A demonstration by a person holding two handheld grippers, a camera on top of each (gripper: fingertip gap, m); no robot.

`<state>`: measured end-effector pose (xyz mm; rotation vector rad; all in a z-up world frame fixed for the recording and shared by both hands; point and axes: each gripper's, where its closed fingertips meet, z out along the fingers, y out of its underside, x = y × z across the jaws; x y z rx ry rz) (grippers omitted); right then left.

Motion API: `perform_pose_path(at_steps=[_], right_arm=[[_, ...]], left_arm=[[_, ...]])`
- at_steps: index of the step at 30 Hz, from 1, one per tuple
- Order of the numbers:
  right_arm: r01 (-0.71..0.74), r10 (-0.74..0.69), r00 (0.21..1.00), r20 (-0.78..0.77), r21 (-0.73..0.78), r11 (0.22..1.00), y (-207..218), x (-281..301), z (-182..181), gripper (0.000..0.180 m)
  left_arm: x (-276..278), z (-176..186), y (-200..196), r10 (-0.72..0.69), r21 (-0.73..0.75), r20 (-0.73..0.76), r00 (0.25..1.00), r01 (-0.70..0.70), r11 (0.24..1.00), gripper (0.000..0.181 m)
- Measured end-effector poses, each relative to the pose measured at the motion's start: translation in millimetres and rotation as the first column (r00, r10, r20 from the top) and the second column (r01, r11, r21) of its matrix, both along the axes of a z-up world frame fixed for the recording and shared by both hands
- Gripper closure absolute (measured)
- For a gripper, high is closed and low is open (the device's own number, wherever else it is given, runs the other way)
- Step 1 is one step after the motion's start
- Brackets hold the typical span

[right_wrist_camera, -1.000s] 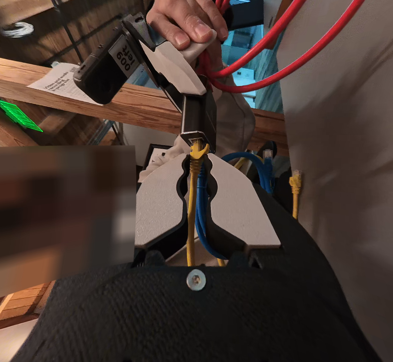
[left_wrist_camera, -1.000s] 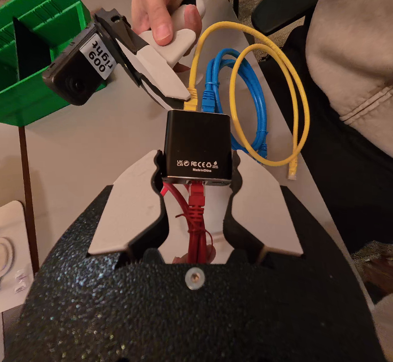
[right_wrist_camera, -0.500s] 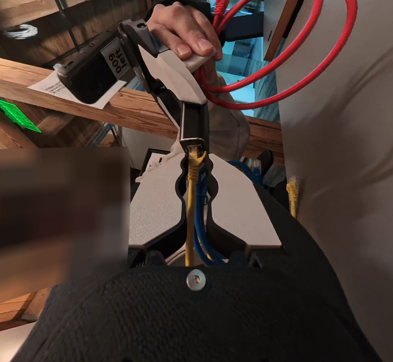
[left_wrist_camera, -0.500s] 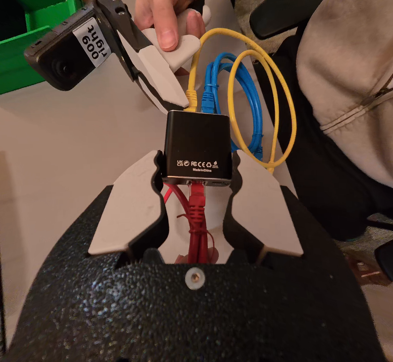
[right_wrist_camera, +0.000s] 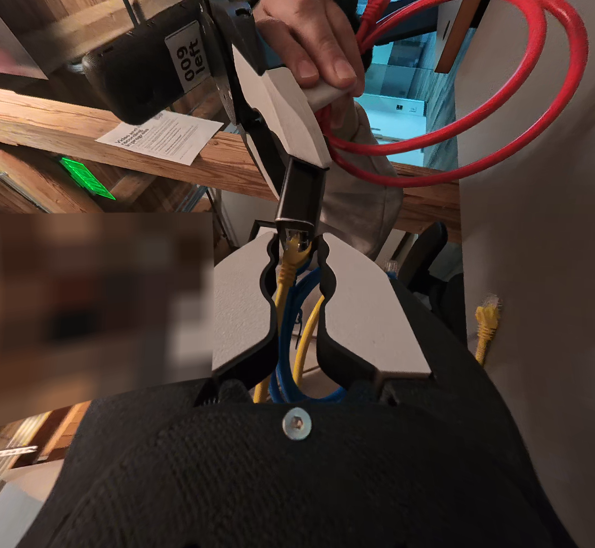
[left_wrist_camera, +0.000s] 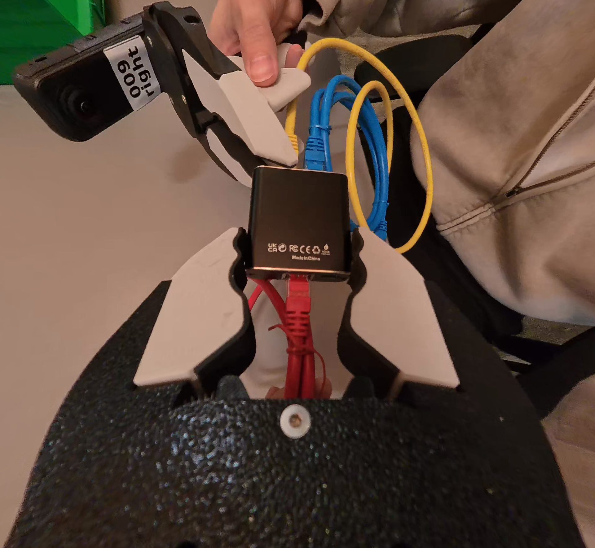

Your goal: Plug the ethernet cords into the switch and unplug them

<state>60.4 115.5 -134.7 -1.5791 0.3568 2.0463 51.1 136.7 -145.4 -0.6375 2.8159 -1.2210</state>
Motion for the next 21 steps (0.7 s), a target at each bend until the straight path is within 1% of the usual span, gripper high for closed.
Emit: perform_pose_path(at_steps=[3,6,9,12,14,16,19,21], right_arm=[[0.041,-0.044,0.996,0.076,0.041,0.998,1.0,2.0,1.6,0.16],[-0.007,-0.002,0.99,0.142,0.059,0.998,-4.7,-5.5,6.2,0.16],[-0.042,0.031,0.991,0.132,0.078,0.996,-10.9,-8.8,15.7,0.16],[-0.074,0.058,0.984,0.166,0.093,0.993,-16.4,-10.0,18.6,0.165],[-0.094,0.073,0.974,0.215,0.087,0.992,-17.5,-11.3,16.6,0.166],[-0.125,0.1,0.961,0.259,0.081,0.989,-19.1,-13.8,13.7,0.164],[-0.149,0.121,0.937,0.326,0.061,0.987,-19.1,-14.8,8.9,0.156],[-0.164,0.131,0.915,0.382,0.055,0.985,-18.8,-15.1,3.4,0.161]], left_arm=[[1.4,3.2,1.3,0.006,0.028,0.081,0.997,-0.008,1.0,0.119],[-3.6,7.1,-2.3,-0.04,0.065,0.17,0.985,0.03,0.997,0.119],[-8.5,16.5,-5.6,-0.073,0.08,0.238,0.969,0.055,0.995,0.119],[-12.6,19.7,-4.8,-0.096,0.112,0.255,0.962,0.069,0.991,0.119],[-13.4,18.9,-5.5,-0.108,0.14,0.263,0.959,0.072,0.987,0.119],[-14.7,16.6,-6.6,-0.123,0.169,0.253,0.959,0.082,0.982,0.119],[-14.3,11.1,-6.5,-0.137,0.222,0.243,0.96,0.083,0.972,0.119],[-13.4,9.1,-7.8,-0.145,0.231,0.242,0.959,0.088,0.969,0.119]])
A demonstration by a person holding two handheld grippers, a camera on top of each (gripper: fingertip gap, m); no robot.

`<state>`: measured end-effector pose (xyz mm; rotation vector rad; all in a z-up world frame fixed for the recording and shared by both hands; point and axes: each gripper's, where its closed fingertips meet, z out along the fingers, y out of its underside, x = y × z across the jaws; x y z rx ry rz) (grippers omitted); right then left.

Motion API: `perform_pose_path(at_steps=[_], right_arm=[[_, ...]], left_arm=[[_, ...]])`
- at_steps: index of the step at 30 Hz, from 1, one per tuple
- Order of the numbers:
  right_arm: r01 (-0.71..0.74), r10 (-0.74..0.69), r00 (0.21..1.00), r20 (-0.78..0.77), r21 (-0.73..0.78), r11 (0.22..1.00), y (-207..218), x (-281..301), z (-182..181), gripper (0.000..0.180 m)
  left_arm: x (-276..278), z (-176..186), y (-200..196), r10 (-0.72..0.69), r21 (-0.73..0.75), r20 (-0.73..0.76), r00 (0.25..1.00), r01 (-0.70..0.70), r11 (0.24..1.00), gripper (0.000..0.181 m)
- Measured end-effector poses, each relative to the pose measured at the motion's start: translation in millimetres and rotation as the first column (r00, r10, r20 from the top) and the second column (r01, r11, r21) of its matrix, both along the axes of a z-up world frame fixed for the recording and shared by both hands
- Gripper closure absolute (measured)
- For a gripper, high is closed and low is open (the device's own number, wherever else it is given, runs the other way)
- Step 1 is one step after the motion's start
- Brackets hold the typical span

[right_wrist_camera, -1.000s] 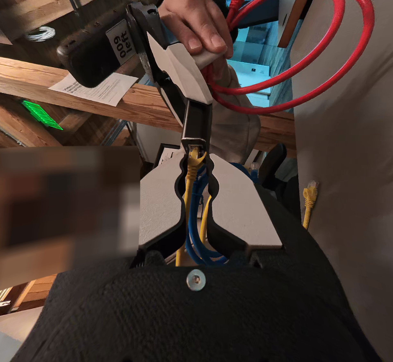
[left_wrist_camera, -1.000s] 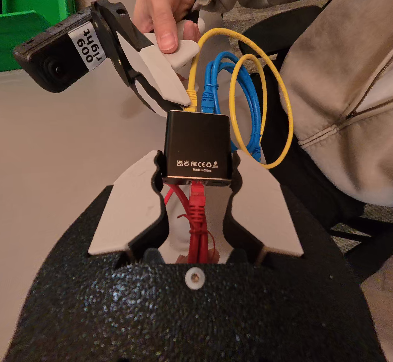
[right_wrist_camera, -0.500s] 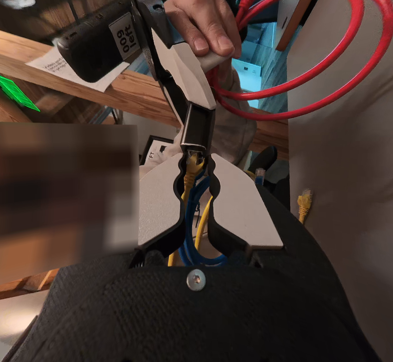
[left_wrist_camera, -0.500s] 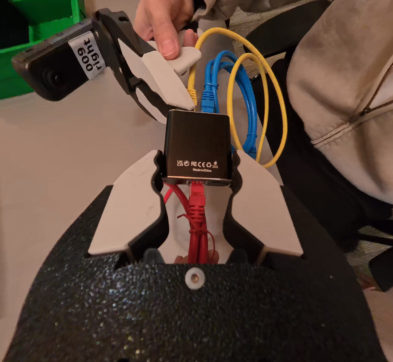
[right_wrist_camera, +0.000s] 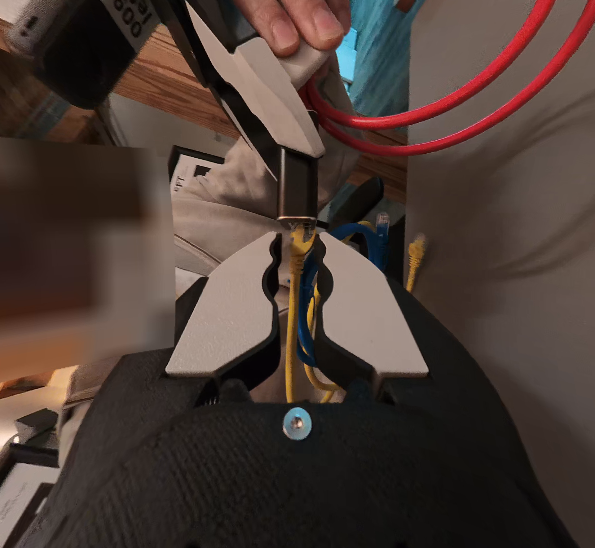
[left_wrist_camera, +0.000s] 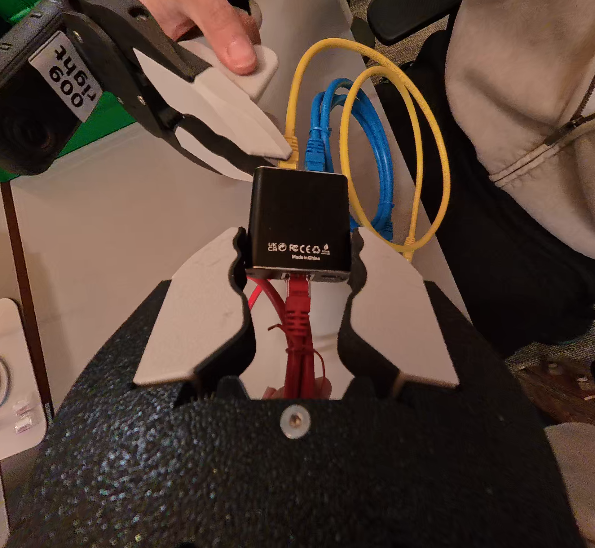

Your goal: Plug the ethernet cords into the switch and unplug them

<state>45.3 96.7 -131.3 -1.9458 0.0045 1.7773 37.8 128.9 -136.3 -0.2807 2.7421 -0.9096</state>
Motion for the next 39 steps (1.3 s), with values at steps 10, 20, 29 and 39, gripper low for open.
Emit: perform_pose_path(at_steps=[10,20,29,39], right_arm=[[-0.024,0.025,0.999,0.03,-0.022,0.999,1.5,1.8,-16.9,0.166],[-0.057,0.042,0.98,0.196,0.072,0.996,3.6,-2.3,-21.5,0.166],[-0.044,0.018,0.97,0.242,0.099,0.994,2.2,-11.4,-39.9,0.166],[-0.03,0.008,0.955,0.297,0.067,0.997,4.3,-6.5,-43.2,0.166]], left_arm=[[2.7,-12.2,-1.1,-0.011,0.009,-0.017,1.0,0.011,1.0,0.119],[2.5,-18.0,-0.5,-0.023,0.0,-0.021,1.0,0.023,1.0,0.119],[-6.0,-34.8,-0.1,-0.06,0.033,-0.023,0.998,0.061,0.998,0.119],[-2.3,-38.3,1.6,-0.04,0.05,0.067,0.997,0.036,0.998,0.119]])
